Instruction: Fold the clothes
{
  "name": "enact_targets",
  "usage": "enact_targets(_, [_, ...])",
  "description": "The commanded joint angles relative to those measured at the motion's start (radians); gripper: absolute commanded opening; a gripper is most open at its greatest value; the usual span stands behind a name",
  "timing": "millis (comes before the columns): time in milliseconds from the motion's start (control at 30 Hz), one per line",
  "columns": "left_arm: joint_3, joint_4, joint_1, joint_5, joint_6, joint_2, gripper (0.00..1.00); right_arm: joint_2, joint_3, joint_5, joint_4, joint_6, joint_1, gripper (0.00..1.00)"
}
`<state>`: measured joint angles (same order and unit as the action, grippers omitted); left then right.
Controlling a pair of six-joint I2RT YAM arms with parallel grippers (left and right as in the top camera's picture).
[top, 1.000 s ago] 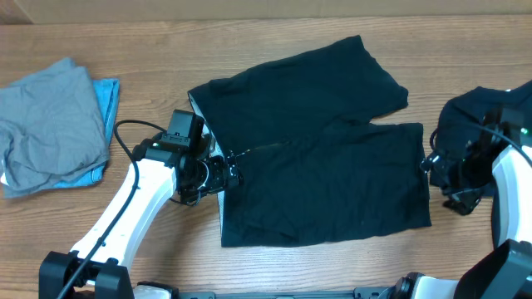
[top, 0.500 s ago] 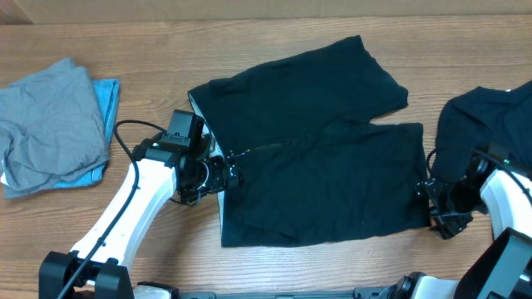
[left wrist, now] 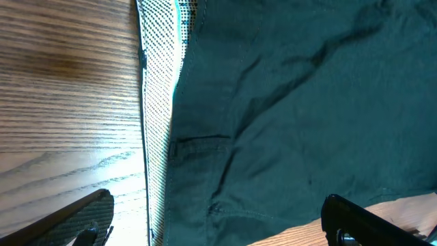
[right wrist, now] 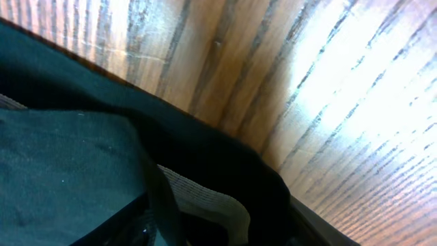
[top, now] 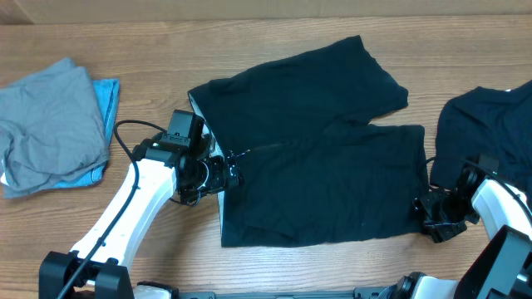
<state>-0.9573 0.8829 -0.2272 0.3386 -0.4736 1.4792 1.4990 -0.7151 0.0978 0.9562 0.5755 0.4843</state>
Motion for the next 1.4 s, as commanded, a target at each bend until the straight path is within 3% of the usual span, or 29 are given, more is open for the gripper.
enact_targets(0, [-0.014, -0.002, 0.004, -0.01, -0.013, -0.004, 1.0, -0.005, 0.008, -0.061, 0.006, 0.002, 0.005, 0.57])
enact_targets(67, [-0.014, -0.002, 0.004, -0.01, -0.013, -0.004, 1.0, -0.005, 0.008, -0.092, 0.006, 0.002, 0.005, 0.56])
enact_targets(200, [-0.014, -0.002, 0.004, -0.01, -0.013, -0.004, 1.0, -0.005, 0.008, -0.104, 0.01, 0.002, 0.005, 0.43])
enact_targets(300, [-0.014, -0.002, 0.004, -0.01, -0.013, -0.004, 1.0, -0.005, 0.008, -0.105, 0.01, 0.001, 0.005, 0.44])
enact_targets(400, [-0.014, -0.002, 0.004, -0.01, -0.013, -0.004, 1.0, -0.005, 0.008, -0.105, 0.012, 0.001, 0.005, 0.55])
enact_targets(467, [-0.014, -0.002, 0.004, -0.01, -0.013, -0.004, 1.0, -0.005, 0.008, -0.104, 0.018, 0.002, 0.005, 0.68])
enact_targets(500, [-0.014, -0.002, 0.004, -0.01, -0.013, -0.004, 1.0, -0.005, 0.008, -0.103, 0.021, 0.002, 0.005, 0.78])
enact_targets(533, [-0.014, -0.002, 0.004, -0.01, -0.013, -0.004, 1.0, -0.005, 0.008, -0.095, 0.023, 0.002, 0.005, 1.0])
enact_targets(667, [-0.014, -0.002, 0.004, -0.009, -0.013, -0.004, 1.0, -0.005, 0.009, -0.095, 0.023, 0.002, 0.005, 1.0])
enact_targets(733, [-0.014, -0.001, 0.004, -0.01, -0.013, -0.004, 1.0, -0.005, 0.019, -0.093, 0.019, 0.006, 0.005, 0.94])
enact_targets(833, [-0.014, -0.001, 0.004, -0.01, -0.013, -0.004, 1.0, -0.005, 0.046, -0.093, -0.006, 0.005, 0.005, 0.73])
enact_targets(1000, [-0.014, -0.002, 0.004, -0.009, -0.013, -0.004, 1.0, -0.005, 0.055, -0.081, -0.013, 0.005, 0.005, 0.66])
enact_targets(1200, [-0.014, -0.002, 0.004, -0.01, -0.013, -0.004, 1.0, -0.005, 0.055, -0.081, -0.018, 0.005, 0.005, 0.31])
enact_targets(1367, [-0.014, -0.001, 0.004, -0.01, -0.013, -0.004, 1.0, -0.005, 0.055, -0.073, -0.027, 0.005, 0.005, 0.26])
